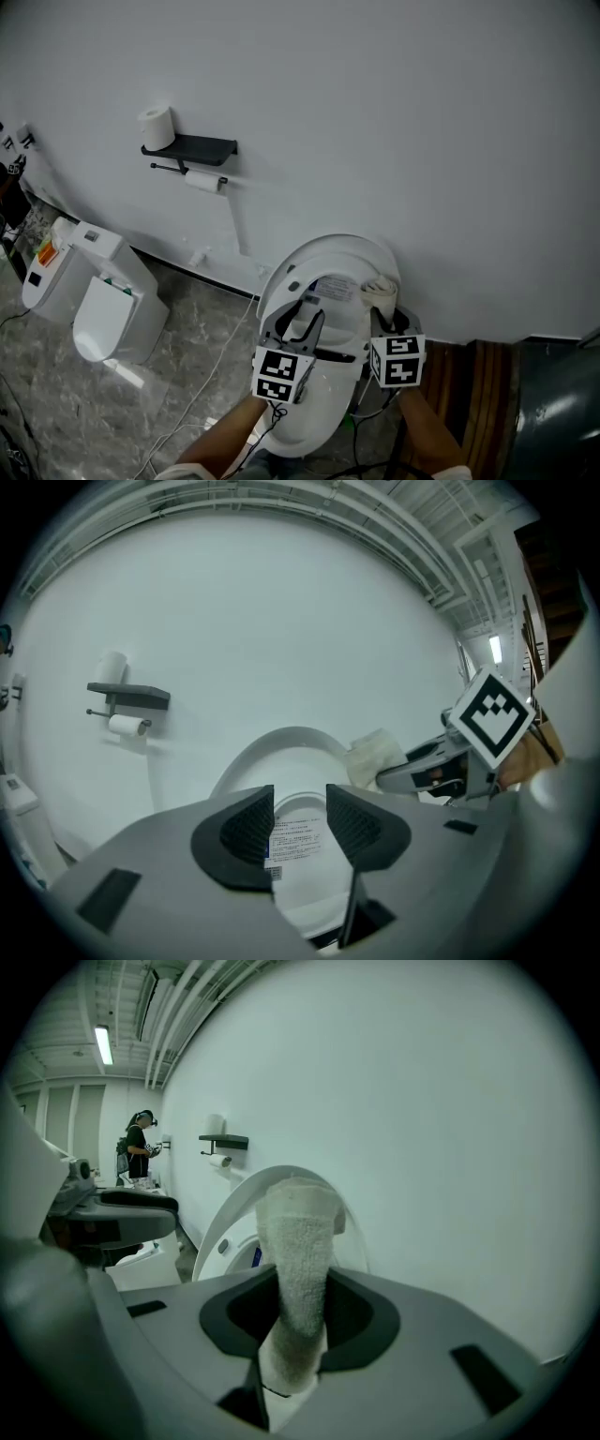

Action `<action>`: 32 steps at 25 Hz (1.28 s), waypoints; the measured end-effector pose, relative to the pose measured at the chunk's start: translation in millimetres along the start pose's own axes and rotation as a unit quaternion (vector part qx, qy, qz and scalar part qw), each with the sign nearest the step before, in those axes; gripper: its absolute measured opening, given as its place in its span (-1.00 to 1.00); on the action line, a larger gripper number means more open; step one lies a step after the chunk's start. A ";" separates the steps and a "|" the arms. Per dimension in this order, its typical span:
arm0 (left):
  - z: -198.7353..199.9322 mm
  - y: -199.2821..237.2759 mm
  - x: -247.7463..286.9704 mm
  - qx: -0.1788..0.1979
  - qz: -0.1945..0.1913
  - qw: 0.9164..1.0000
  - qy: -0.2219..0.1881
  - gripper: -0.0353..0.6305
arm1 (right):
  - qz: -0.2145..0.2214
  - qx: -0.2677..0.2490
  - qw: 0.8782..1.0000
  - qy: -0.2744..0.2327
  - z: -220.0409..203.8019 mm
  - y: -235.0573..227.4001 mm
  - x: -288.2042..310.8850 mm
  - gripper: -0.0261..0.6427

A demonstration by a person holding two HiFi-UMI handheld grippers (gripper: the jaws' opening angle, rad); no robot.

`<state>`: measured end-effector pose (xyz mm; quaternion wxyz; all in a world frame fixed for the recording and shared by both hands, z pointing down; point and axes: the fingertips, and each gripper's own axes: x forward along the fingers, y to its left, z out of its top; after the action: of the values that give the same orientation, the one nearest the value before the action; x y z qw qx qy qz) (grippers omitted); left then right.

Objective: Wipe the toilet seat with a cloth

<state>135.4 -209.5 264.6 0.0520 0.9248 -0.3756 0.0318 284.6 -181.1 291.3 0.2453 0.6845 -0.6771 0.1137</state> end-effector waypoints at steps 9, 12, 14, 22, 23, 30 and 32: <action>-36.8 23.0 75.5 0.072 -0.051 0.994 0.070 -0.23 | 0.018 0.030 0.999 0.006 -15.7 10.7 -40.2 -0.59; -36.2 37.5 93.7 0.094 -0.035 0.992 0.074 -0.23 | 0.017 0.042 0.999 0.013 -26.4 7.3 -53.6 -0.60; -31.5 42.7 101.6 0.110 -0.021 0.991 0.068 -0.23 | 0.011 0.051 0.998 0.020 -35.5 3.3 -59.3 -0.59; -34.5 34.7 134.0 0.176 -0.045 0.976 0.117 -0.17 | 0.007 0.085 0.996 0.038 -58.7 -3.5 -68.5 -0.60; -33.5 34.6 136.2 0.180 -0.051 0.975 0.122 -0.15 | 0.009 0.086 0.996 0.037 -58.5 -2.9 -68.3 -0.59; -42.0 36.3 144.5 0.151 -0.116 0.968 0.164 -0.02 | 0.028 0.097 0.994 0.033 -57.7 1.6 -68.9 -0.59; -43.4 35.3 145.8 0.158 -0.121 0.965 0.168 -0.02 | 0.030 0.100 0.994 0.032 -57.2 1.9 -68.7 -0.60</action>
<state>214.2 -330.2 324.4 -0.0293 0.9411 -0.2370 0.2395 288.9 -93.2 307.0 0.1933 0.6811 -0.6743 0.2101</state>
